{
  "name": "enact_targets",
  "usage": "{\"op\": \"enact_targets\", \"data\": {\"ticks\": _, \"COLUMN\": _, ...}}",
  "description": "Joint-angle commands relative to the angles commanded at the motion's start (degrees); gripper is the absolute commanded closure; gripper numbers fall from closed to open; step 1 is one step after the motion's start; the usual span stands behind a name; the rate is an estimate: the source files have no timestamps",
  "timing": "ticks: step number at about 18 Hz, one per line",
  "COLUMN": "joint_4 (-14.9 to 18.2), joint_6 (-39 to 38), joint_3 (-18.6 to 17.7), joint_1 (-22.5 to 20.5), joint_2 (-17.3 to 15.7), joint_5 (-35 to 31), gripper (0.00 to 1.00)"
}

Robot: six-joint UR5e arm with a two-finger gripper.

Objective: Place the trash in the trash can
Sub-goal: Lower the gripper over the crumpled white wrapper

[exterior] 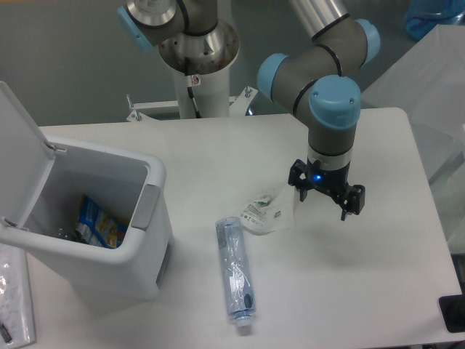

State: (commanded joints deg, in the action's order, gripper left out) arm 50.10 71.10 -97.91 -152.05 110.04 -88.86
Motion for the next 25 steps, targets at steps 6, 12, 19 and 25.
{"op": "enact_targets", "data": {"ticks": 6, "joint_4": 0.0, "joint_6": -0.53, "joint_3": -0.17, "joint_1": 0.0, "joint_2": 0.0, "joint_5": 0.53, "gripper": 0.0}}
{"op": "enact_targets", "data": {"ticks": 12, "joint_4": -0.53, "joint_6": -0.62, "joint_3": -2.19, "joint_1": -0.7, "joint_2": -0.09, "joint_5": 6.3, "gripper": 0.0}}
{"op": "enact_targets", "data": {"ticks": 19, "joint_4": -0.44, "joint_6": -6.76, "joint_3": -5.62, "joint_1": 0.0, "joint_2": -1.23, "joint_5": 8.79, "gripper": 0.0}}
{"op": "enact_targets", "data": {"ticks": 25, "joint_4": -0.53, "joint_6": -6.77, "joint_3": -10.46, "joint_1": 0.88, "joint_2": -0.79, "joint_5": 4.22, "gripper": 0.0}}
